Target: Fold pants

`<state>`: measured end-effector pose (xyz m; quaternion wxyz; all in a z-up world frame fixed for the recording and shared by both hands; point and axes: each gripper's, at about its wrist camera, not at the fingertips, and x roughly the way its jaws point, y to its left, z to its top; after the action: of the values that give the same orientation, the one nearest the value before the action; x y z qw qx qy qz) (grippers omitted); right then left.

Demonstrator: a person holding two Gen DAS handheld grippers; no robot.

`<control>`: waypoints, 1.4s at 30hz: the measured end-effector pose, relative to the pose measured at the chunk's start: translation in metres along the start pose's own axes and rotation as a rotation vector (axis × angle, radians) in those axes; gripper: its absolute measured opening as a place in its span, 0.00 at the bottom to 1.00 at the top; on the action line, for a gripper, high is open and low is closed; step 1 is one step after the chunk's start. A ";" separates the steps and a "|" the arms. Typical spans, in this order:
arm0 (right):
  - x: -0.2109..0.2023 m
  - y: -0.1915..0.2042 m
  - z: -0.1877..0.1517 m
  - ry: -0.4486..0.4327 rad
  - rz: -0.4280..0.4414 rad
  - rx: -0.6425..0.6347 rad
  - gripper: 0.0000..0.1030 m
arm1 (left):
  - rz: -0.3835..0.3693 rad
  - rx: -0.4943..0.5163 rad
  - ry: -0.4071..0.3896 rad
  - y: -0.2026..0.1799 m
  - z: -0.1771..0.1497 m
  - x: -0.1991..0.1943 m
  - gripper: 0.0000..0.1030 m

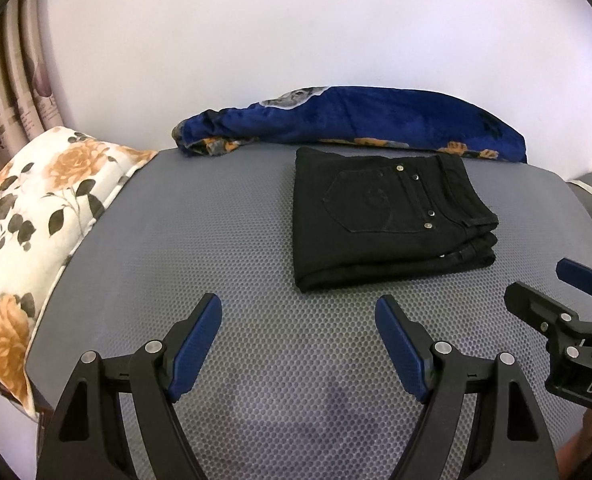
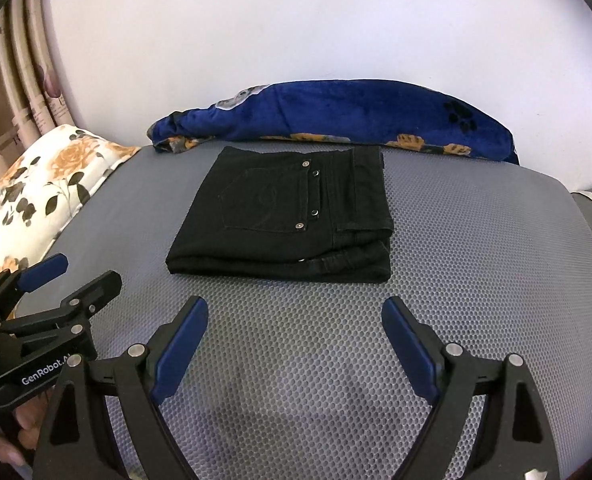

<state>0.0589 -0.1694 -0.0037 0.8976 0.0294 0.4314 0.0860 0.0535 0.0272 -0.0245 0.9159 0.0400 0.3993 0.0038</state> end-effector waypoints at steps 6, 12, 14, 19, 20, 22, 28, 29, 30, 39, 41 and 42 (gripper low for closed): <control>0.002 -0.001 0.000 0.009 0.003 0.007 0.84 | -0.001 0.008 0.001 0.000 0.000 0.002 0.77; 0.003 -0.001 -0.001 0.015 0.003 0.009 0.84 | -0.007 0.018 0.005 -0.001 0.000 0.004 0.77; 0.004 -0.001 -0.001 0.019 0.004 0.008 0.84 | -0.007 0.020 0.006 -0.001 -0.001 0.004 0.77; 0.005 -0.001 -0.002 0.023 0.005 0.008 0.84 | -0.008 0.020 0.007 -0.001 -0.003 0.004 0.77; 0.005 -0.002 -0.002 0.024 0.006 0.009 0.84 | -0.006 0.020 0.006 -0.001 -0.003 0.004 0.77; 0.006 -0.003 -0.002 0.026 0.005 0.012 0.84 | -0.005 0.020 0.005 -0.001 -0.003 0.004 0.77; 0.008 -0.004 -0.002 0.030 0.005 0.012 0.85 | 0.002 0.020 0.002 -0.003 -0.004 0.004 0.77; 0.009 -0.004 -0.002 0.033 0.004 0.012 0.85 | 0.005 0.021 0.002 -0.004 -0.004 0.003 0.77; 0.010 -0.004 -0.002 0.034 0.003 0.011 0.85 | 0.005 0.021 0.003 -0.004 -0.005 0.003 0.77; 0.011 -0.003 -0.003 0.041 0.007 0.008 0.85 | -0.010 0.030 0.011 -0.006 -0.005 0.006 0.77; 0.011 -0.003 -0.003 0.041 0.008 0.008 0.85 | -0.012 0.029 0.011 -0.006 -0.005 0.006 0.77; 0.011 -0.003 -0.003 0.041 0.007 0.008 0.85 | -0.016 0.029 0.013 -0.005 -0.005 0.007 0.77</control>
<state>0.0642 -0.1702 -0.0146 0.8881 0.0329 0.4499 0.0878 0.0544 0.0228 -0.0334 0.9126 0.0499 0.4057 -0.0090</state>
